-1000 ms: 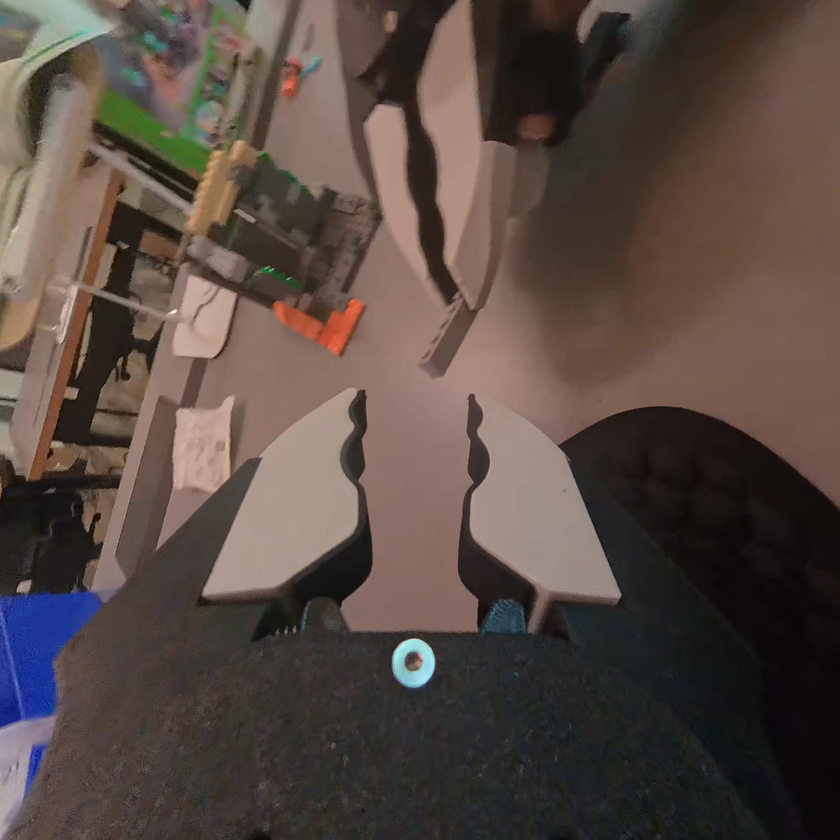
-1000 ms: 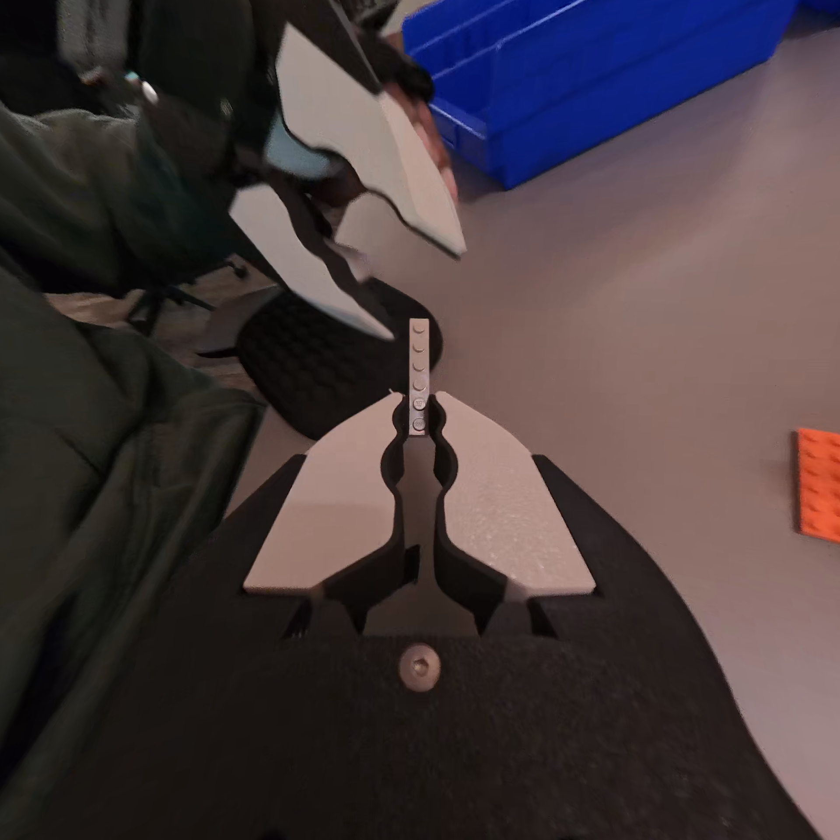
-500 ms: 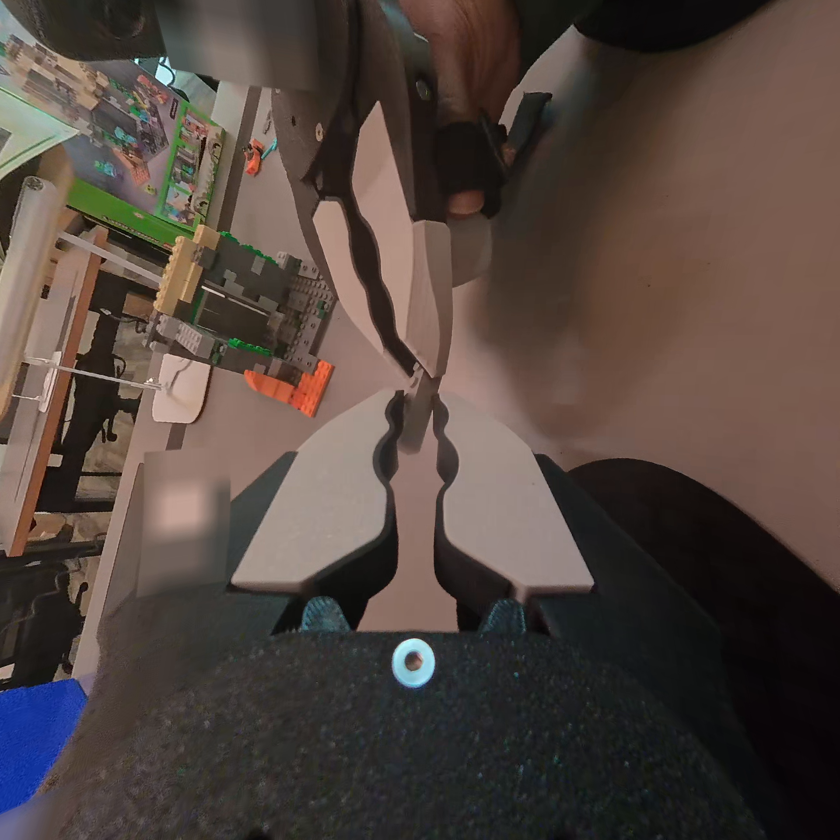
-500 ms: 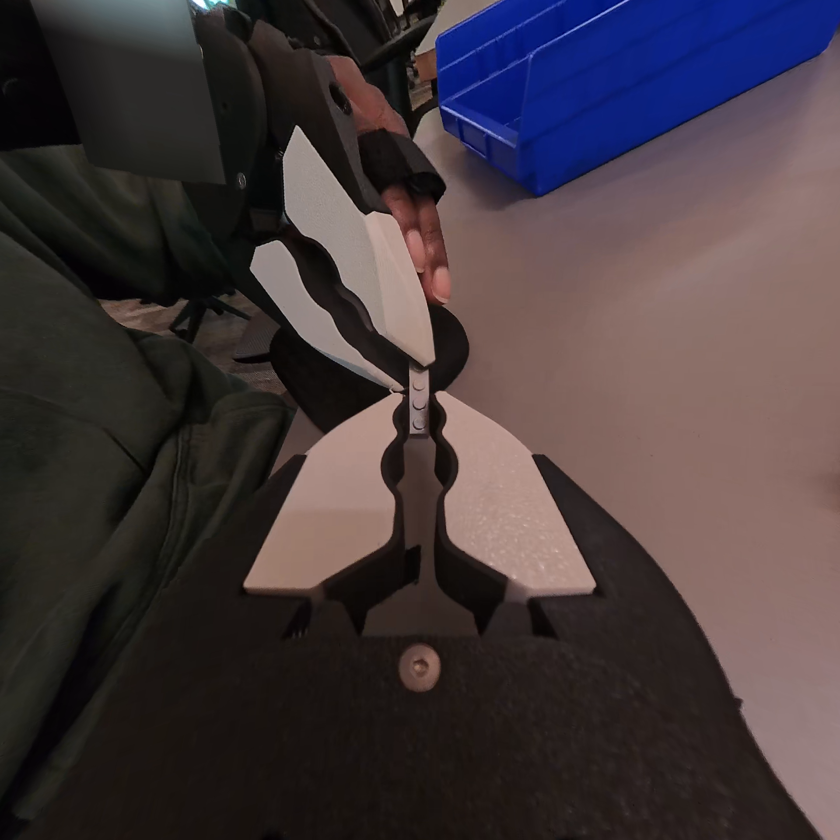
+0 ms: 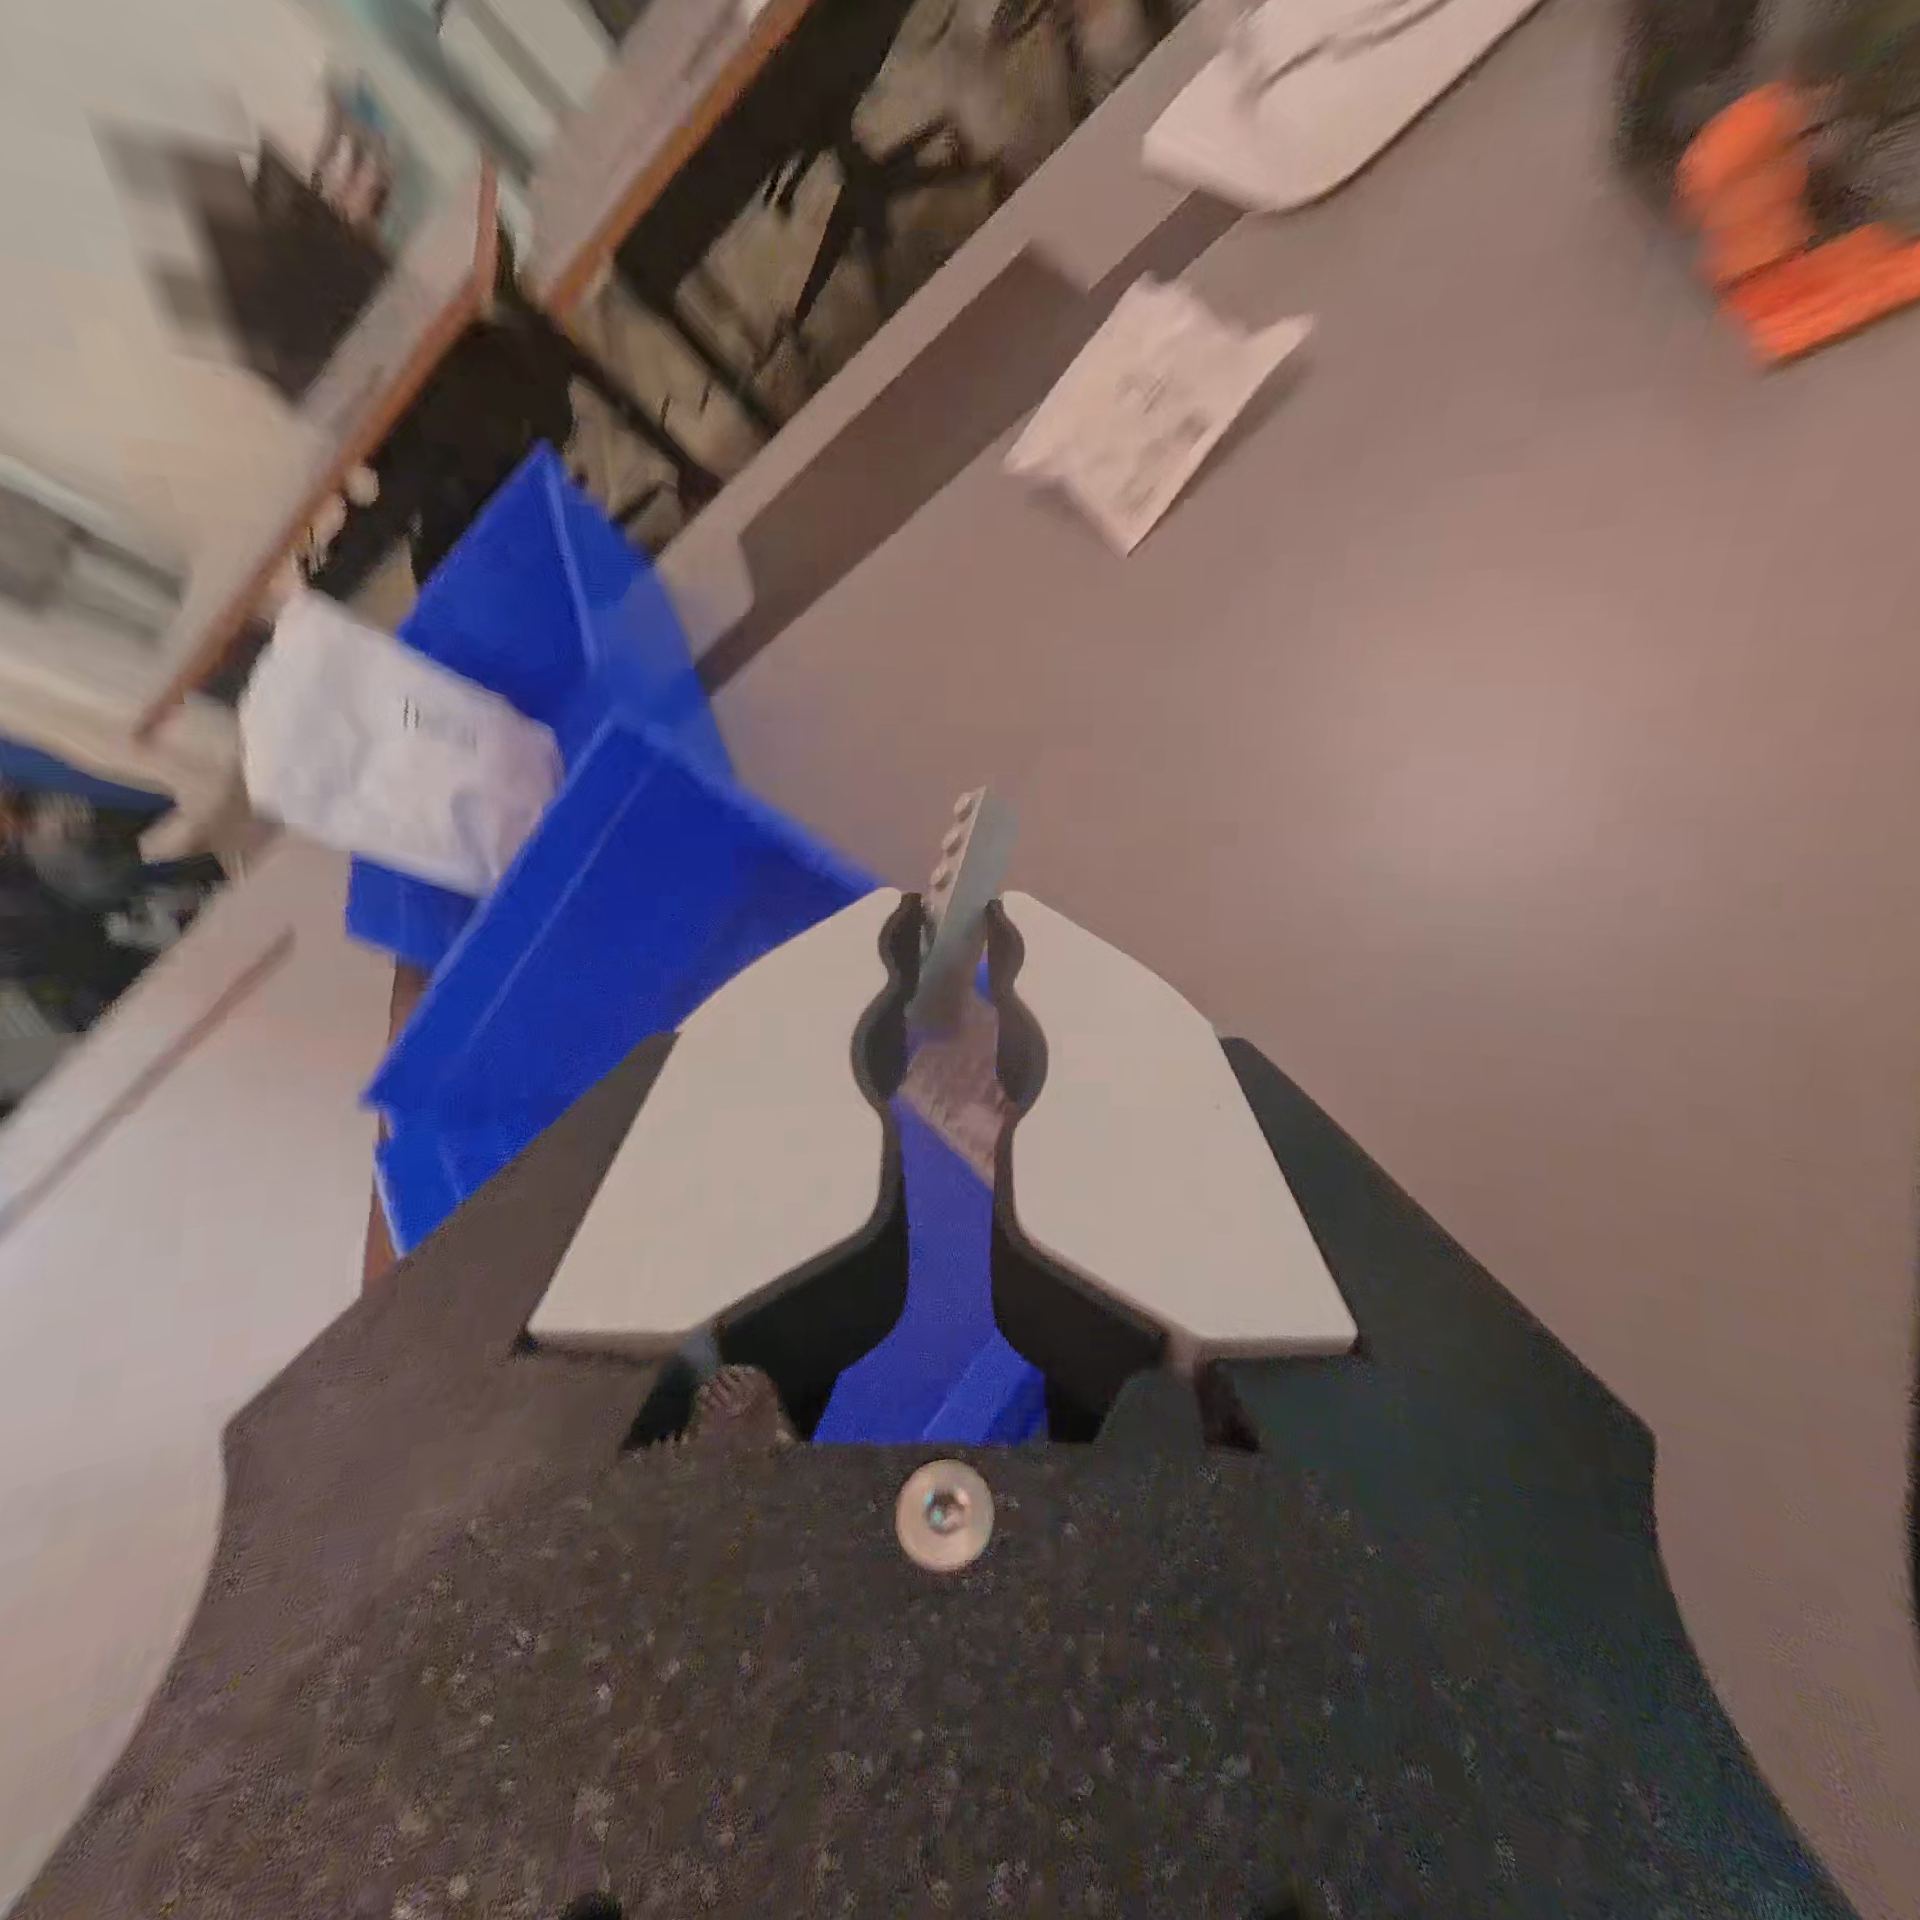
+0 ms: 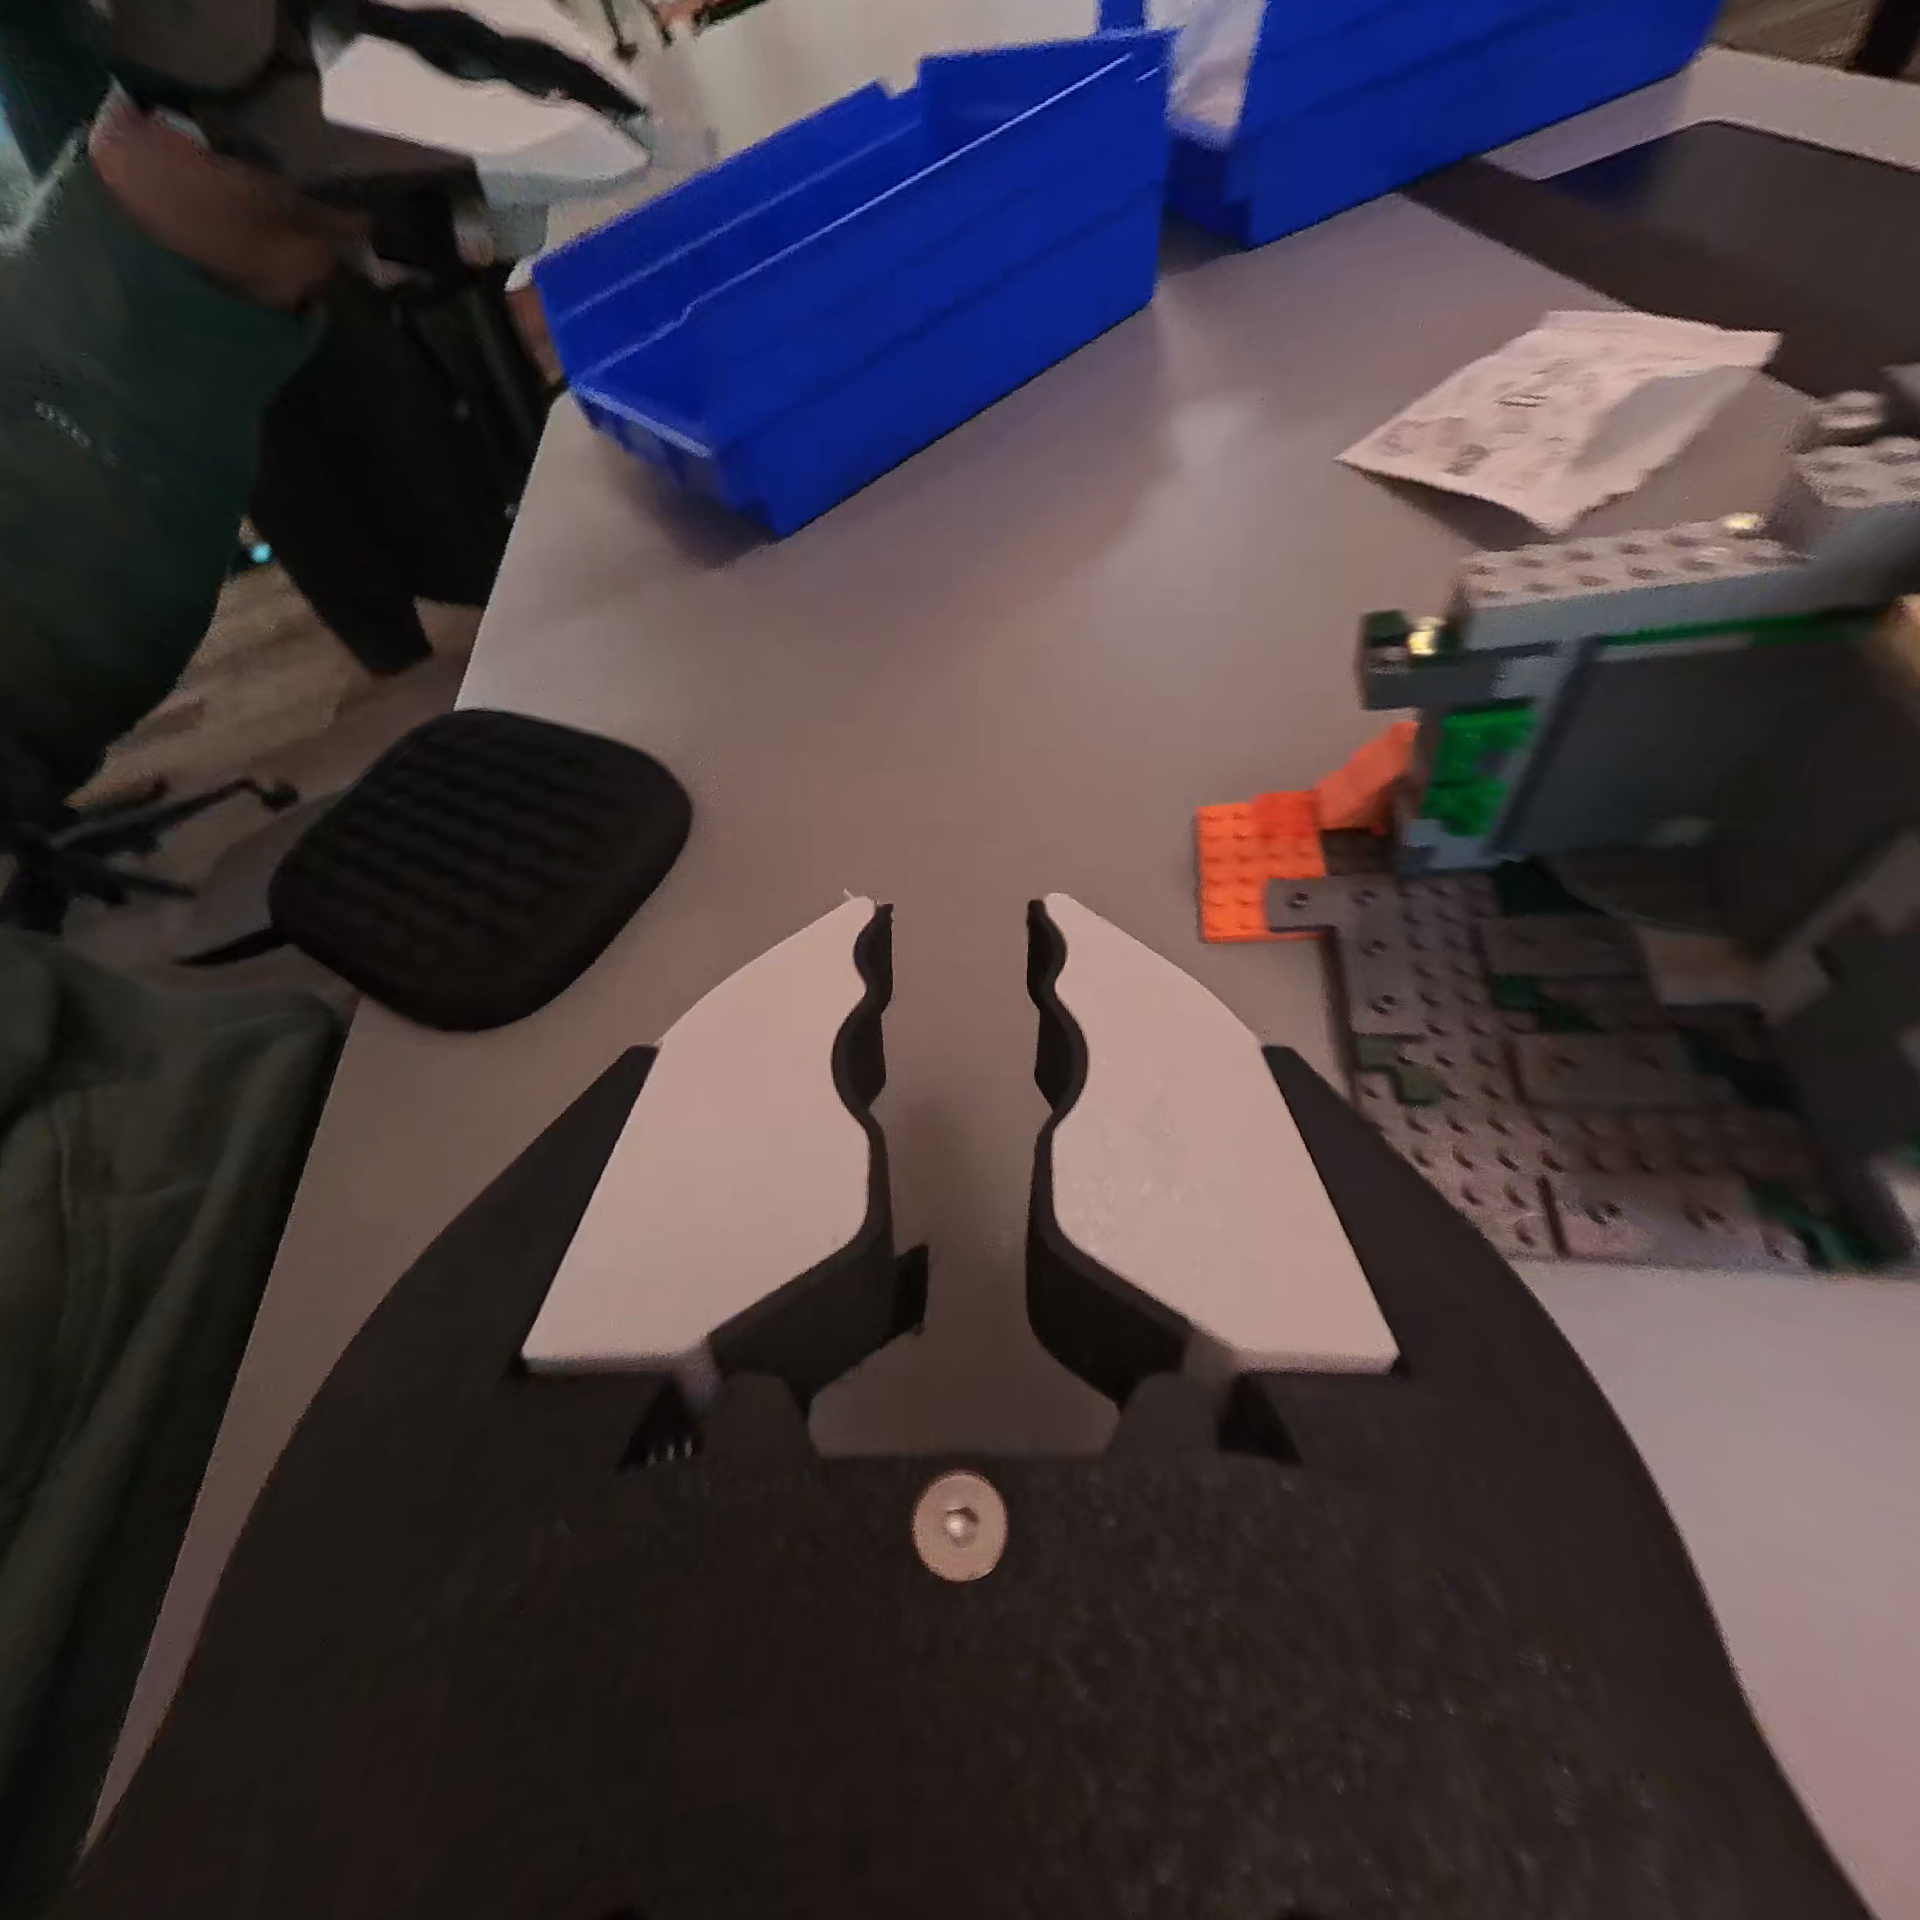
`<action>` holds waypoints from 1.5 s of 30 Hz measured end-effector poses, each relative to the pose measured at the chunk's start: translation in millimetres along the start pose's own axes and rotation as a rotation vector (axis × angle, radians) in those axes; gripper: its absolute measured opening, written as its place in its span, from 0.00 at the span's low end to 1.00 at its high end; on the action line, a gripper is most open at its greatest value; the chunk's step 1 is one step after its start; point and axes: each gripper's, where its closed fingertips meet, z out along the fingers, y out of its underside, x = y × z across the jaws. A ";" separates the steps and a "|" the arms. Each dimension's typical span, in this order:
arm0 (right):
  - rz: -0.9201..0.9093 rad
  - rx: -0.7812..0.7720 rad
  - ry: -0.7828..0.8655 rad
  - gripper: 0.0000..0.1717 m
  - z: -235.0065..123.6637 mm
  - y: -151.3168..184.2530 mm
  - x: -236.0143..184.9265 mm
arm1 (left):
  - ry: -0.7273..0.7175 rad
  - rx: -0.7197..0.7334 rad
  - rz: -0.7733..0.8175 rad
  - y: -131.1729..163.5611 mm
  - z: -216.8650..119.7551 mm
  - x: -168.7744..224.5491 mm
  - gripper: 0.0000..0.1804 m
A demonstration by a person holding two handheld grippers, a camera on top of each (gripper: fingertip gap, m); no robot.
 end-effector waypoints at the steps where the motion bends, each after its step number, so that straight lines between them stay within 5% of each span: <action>1: 0.022 0.016 0.014 0.14 -4.4 -1.7 6.3 | -0.005 -0.043 -0.046 14.6 3.4 -10.2 0.07; 8: 0.084 0.033 0.048 0.14 -10.7 3.2 24.1 | 0.081 -0.235 -0.247 83.6 34.0 -5.7 0.07; 15: 0.060 -0.007 0.046 0.14 -5.2 10.6 22.0 | 0.084 -0.194 -0.277 71.7 36.3 -3.7 0.11; 22: 0.060 -0.006 0.054 0.13 -5.6 11.1 24.0 | 0.032 -0.033 -0.180 13.0 21.8 -0.7 0.12; 30: 0.038 -0.009 0.079 0.14 -5.9 11.9 27.0 | 0.244 0.188 -0.058 -82.3 25.1 90.9 0.10; 38: 0.004 0.021 0.152 0.13 -12.4 7.4 38.1 | 0.419 0.319 -0.115 -149.3 89.8 159.2 0.10; 45: 0.009 0.044 0.198 0.13 -16.9 6.9 48.8 | 0.420 0.323 -0.239 -187.2 172.2 170.8 0.12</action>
